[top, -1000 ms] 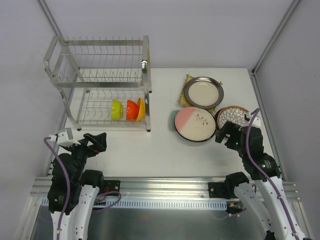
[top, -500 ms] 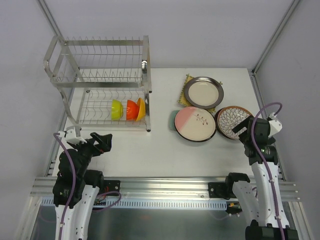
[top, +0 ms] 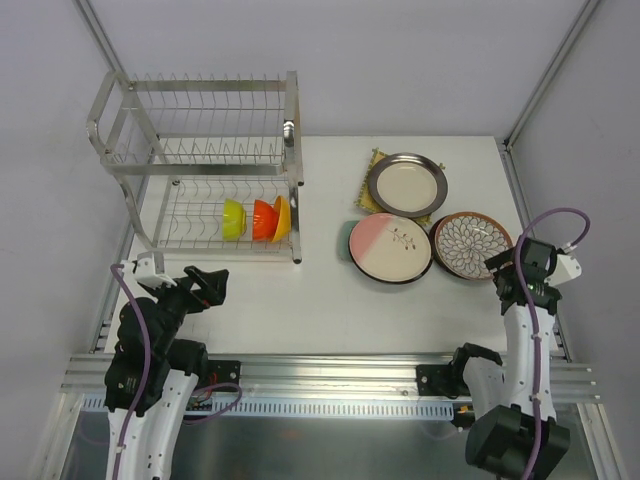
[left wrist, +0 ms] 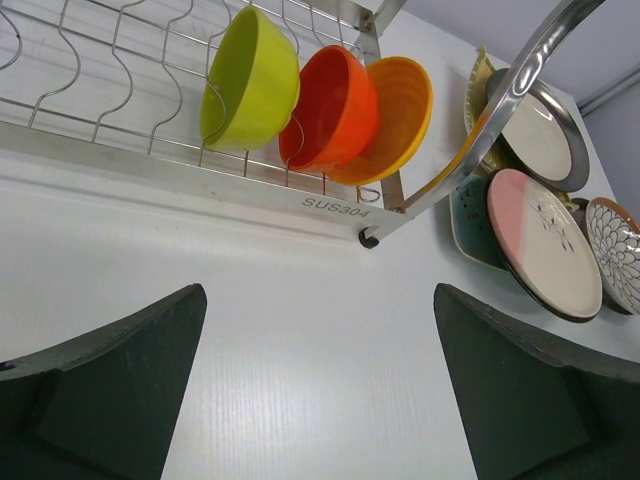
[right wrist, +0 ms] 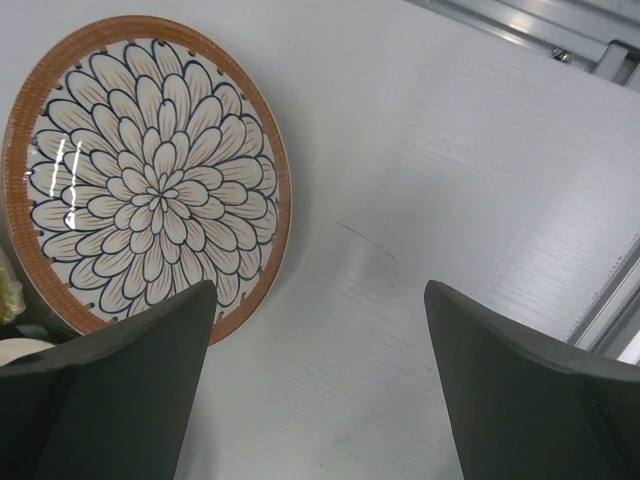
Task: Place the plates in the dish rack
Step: Grab a plate with the right arm
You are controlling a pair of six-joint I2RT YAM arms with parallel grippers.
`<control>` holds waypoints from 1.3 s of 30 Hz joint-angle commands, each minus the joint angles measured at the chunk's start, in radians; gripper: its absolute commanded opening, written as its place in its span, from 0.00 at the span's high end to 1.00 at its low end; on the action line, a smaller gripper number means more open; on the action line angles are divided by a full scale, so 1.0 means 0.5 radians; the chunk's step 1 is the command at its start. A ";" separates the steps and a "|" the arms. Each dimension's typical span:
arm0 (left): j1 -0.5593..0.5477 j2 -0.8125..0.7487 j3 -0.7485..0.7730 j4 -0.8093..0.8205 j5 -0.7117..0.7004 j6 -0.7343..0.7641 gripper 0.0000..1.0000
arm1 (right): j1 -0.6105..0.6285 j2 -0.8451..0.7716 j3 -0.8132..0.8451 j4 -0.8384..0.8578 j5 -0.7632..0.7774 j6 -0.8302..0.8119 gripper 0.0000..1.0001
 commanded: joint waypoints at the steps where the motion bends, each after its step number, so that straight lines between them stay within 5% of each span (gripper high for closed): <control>1: -0.046 -0.338 -0.010 0.080 0.001 0.013 0.01 | -0.124 0.101 -0.060 0.208 -0.225 0.016 0.11; 9: -0.077 -0.335 -0.007 0.077 0.028 0.019 0.01 | -0.428 0.276 -0.266 0.616 -0.669 0.019 0.33; 39: -0.126 -0.338 -0.010 0.077 -0.002 0.019 0.01 | -0.600 0.614 -0.327 1.193 -1.139 0.004 0.42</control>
